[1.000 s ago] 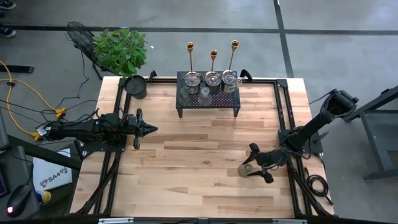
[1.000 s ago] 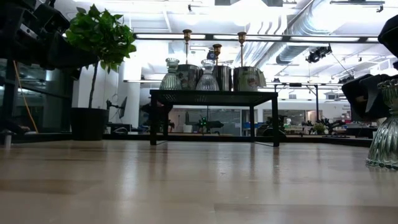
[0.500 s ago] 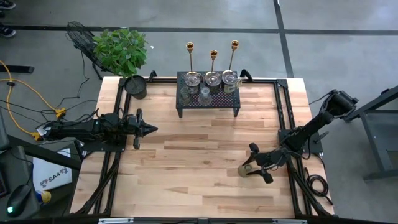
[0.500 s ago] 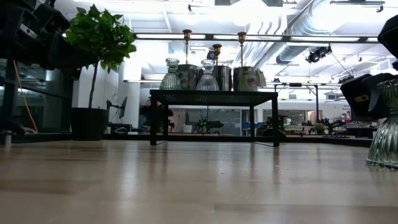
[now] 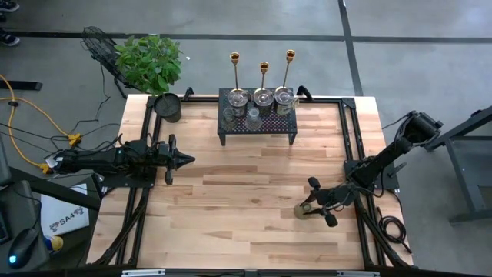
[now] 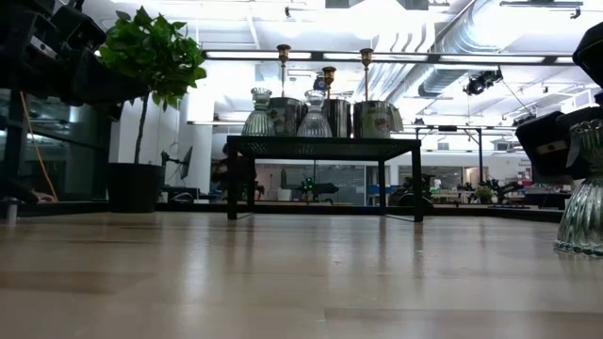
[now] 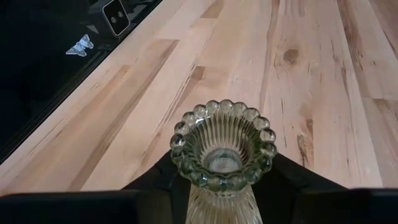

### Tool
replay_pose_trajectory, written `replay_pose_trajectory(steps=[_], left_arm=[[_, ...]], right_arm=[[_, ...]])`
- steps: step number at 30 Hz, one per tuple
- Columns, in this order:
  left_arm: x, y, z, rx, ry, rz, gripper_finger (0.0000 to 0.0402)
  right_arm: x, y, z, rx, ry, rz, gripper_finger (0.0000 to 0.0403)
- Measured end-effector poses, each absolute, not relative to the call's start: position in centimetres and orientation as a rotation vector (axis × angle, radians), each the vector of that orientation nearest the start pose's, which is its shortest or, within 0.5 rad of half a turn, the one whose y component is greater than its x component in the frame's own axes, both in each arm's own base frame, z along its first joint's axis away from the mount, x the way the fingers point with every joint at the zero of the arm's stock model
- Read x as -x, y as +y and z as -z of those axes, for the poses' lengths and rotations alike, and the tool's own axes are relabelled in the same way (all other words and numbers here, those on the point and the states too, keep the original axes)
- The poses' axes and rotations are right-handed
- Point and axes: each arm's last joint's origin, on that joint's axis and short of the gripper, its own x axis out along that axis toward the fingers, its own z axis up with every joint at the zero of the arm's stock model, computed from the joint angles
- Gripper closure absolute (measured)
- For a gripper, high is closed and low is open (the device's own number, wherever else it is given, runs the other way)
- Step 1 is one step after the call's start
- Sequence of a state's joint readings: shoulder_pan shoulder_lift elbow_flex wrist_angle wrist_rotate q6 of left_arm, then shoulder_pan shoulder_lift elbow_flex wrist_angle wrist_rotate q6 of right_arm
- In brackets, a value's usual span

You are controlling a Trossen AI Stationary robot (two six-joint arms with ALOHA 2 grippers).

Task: Pick & Place candle stick holders
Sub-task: Put the green glass candle holder on the shelf

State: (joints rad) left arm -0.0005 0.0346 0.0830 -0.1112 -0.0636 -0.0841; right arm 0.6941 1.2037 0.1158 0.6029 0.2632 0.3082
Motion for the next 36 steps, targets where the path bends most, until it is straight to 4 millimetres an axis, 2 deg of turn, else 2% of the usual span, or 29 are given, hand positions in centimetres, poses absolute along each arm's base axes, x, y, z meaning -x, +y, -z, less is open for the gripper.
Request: replay_pose_trajectory(steps=[8,18,27,36], left_arm=[[-9.4,0.2,-17.8,0.082,0.060,-0.066,0.0402],[-9.4,0.2,-17.8,0.082,0.060,-0.066,0.0402],[-9.4,0.2,-17.8,0.082,0.060,-0.066,0.0402],[-9.4,0.2,-17.8,0.082,0.060,-0.066,0.0402]], right_arm=[[-14.6,10.5,-12.0,-0.066,0.447,-0.233,0.0272],[-17.7,9.4,-14.9,-0.124,0.309,0.014,0.0273],[-21.2,7.2,-18.2,-0.169,0.244,0.200,0.0271],[-23.9,3.6,-21.7,-0.170,0.223,0.480,0.0271]])
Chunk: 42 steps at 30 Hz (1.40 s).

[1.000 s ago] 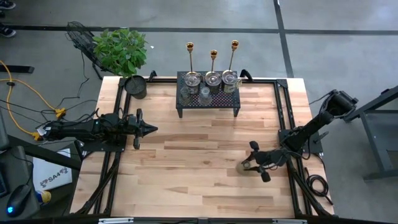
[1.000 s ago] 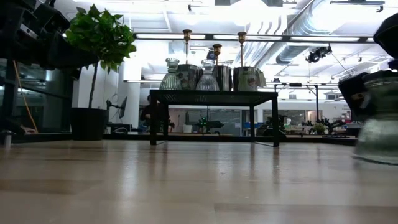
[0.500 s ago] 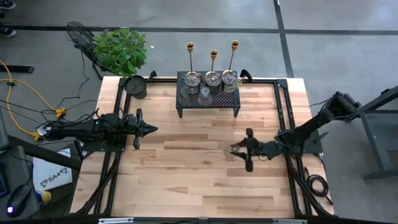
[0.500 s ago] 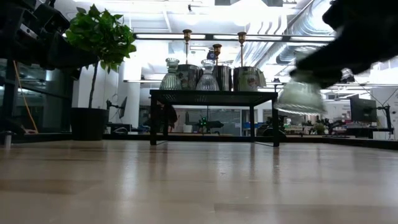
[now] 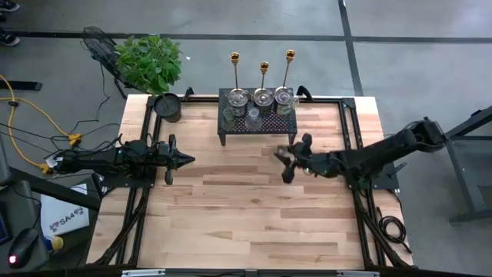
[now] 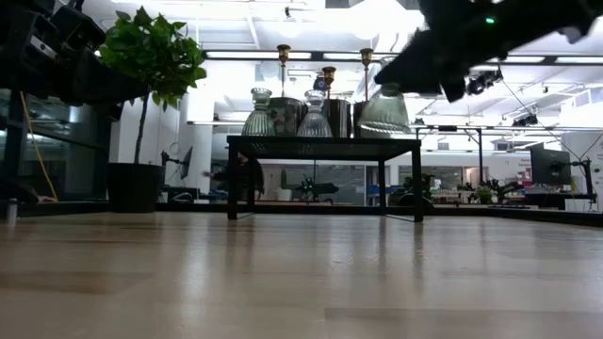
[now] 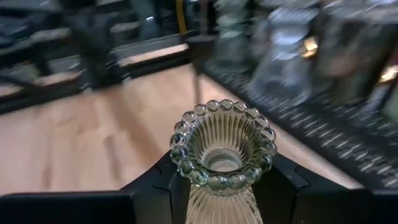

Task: Pick & Place candle stick holders
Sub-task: Put the green glass candle holder on the shelf

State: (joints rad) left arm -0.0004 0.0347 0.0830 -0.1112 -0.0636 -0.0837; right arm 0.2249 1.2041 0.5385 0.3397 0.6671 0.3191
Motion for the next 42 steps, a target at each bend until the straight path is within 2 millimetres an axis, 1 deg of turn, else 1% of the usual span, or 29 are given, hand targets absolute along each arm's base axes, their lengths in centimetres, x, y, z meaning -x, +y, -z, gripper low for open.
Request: replay_pose_trajectory(steps=[4,9,13,17,22,25,28,33,36,42], left_arm=[[-9.4,0.2,-17.8,0.082,0.060,-0.066,0.0402],[-9.4,0.2,-17.8,0.082,0.060,-0.066,0.0402],[-9.4,0.2,-17.8,0.082,0.060,-0.066,0.0402],[-9.4,0.2,-17.8,0.082,0.060,-0.066,0.0402],[-9.4,0.2,-17.8,0.082,0.060,-0.066,0.0402],[-9.4,0.2,-17.8,0.082,0.060,-0.066,0.0402],[-9.4,0.2,-17.8,0.082,0.060,-0.066,0.0402],[-9.4,0.2,-17.8,0.082,0.060,-0.066,0.0402],[-9.4,0.2,-17.8,0.082,0.060,-0.066,0.0402],[-9.4,0.2,-17.8,0.082,0.061,-0.066,0.0402]], right_arm=[[-24.7,1.8,-23.4,-0.184,0.199,0.574,0.0271],[-25.3,-0.8,-24.8,-0.206,0.213,0.683,0.0270],[-25.2,-2.8,-25.2,-0.259,0.233,0.775,0.0270],[-25.0,-4.2,-25.3,-0.321,0.219,0.834,0.0270],[-25.0,-5.4,-25.0,-0.373,0.203,0.884,0.0270],[-25.4,-6.0,-24.6,-0.400,0.206,0.892,0.0270],[-25.9,-6.6,-24.6,-0.408,0.216,0.904,0.0270],[-27.0,-7.2,-25.0,-0.410,0.229,0.909,0.0270],[-27.5,-7.5,-24.8,-0.406,0.245,0.918,0.0270],[-27.7,-8.1,-24.8,-0.402,0.292,0.950,0.0270]])
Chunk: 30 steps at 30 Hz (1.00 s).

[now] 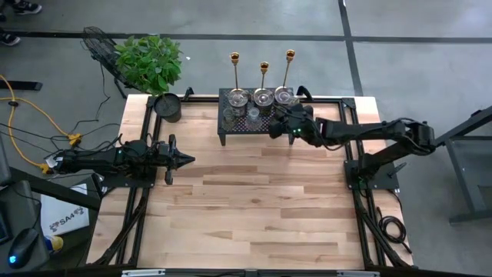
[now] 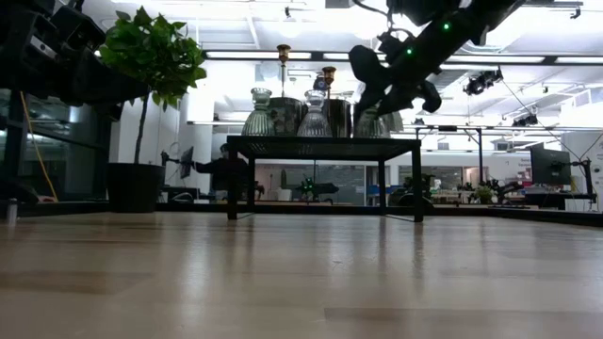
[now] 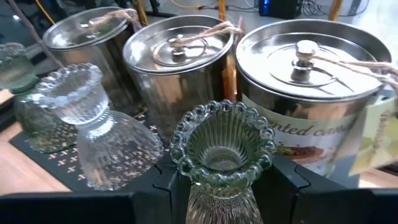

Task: Pick & Place candle stick holders
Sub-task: Put the green glass candle holder on the shelf

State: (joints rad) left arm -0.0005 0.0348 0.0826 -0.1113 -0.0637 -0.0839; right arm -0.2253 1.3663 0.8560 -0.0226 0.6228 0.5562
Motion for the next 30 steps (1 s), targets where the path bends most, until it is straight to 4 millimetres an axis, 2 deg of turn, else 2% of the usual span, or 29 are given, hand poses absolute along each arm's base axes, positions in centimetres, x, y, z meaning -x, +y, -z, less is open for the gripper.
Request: replay_pose_trajectory(steps=[30], left_arm=[[-9.44,0.18,-17.79,0.082,0.064,-0.066,0.0402]], right_arm=[[-27.65,-8.23,-24.85,-0.429,0.302,0.948,0.0270]])
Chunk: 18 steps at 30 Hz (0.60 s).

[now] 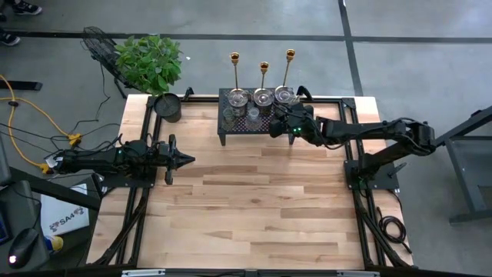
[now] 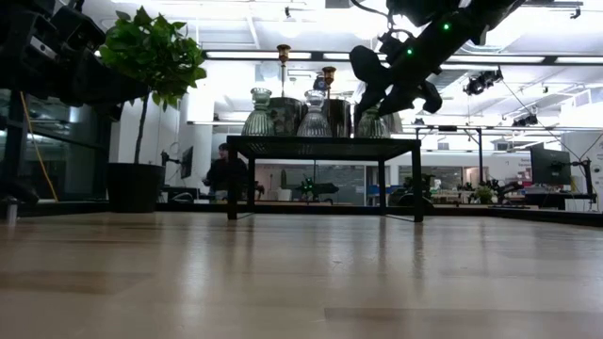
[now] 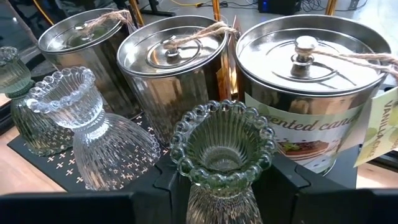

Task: Pick & Place candle stick holders
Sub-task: Put the green glass candle holder on the shelf

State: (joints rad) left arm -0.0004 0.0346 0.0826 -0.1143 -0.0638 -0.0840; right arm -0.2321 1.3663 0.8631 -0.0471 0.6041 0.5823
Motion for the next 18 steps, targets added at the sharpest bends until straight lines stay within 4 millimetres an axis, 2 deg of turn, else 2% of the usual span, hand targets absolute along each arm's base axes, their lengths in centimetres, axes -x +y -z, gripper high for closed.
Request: replay_pose_trajectory(steps=[5,18], left_arm=[[-9.44,0.18,-17.79,0.082,0.064,-0.066,0.0402],[-9.44,0.18,-17.79,0.082,0.064,-0.066,0.0402]], right_arm=[[-27.65,-8.23,-24.85,-0.427,0.303,0.948,0.0267],[-27.64,-8.22,-24.72,-0.426,0.310,0.948,0.0228]])
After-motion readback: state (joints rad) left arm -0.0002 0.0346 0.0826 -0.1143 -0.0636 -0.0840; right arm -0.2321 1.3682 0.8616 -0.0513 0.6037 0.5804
